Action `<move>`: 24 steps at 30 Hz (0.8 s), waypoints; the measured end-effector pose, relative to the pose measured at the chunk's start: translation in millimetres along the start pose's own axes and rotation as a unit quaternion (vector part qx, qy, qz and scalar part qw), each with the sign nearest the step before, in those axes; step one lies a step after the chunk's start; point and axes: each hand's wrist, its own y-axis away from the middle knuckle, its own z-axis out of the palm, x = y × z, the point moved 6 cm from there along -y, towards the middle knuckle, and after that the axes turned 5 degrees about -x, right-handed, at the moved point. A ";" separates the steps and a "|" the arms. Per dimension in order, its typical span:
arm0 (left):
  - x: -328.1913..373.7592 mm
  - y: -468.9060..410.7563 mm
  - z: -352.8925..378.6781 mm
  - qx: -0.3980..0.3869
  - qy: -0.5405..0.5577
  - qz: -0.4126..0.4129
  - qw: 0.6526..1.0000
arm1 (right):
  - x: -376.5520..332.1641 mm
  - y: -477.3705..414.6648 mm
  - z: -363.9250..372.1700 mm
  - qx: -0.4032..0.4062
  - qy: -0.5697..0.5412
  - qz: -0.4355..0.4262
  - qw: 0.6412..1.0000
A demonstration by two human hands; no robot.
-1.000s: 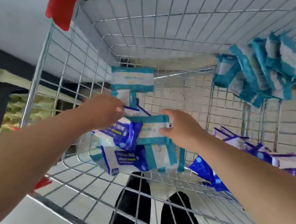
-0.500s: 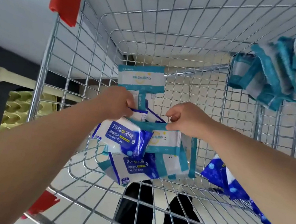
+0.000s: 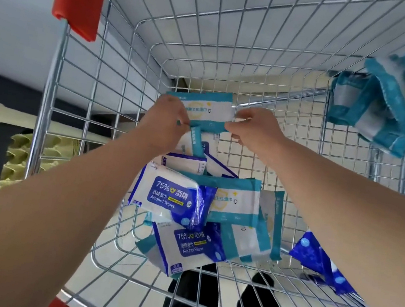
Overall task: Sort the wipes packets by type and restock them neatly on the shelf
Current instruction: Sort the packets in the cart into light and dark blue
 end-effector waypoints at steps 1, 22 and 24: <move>-1.6 -1.3 -1.3 0.008 0.025 -0.019 0.999 | -2.6 -2.3 0.3 0.007 0.025 -0.007 1.000; 10.3 39.6 -30.4 0.077 0.102 -0.041 0.991 | 58.1 95.2 -38.9 -0.119 -0.142 0.064 0.981; 12.2 47.2 -30.9 0.103 0.113 -0.044 0.987 | 66.3 100.5 -35.6 -0.125 -0.125 0.070 0.982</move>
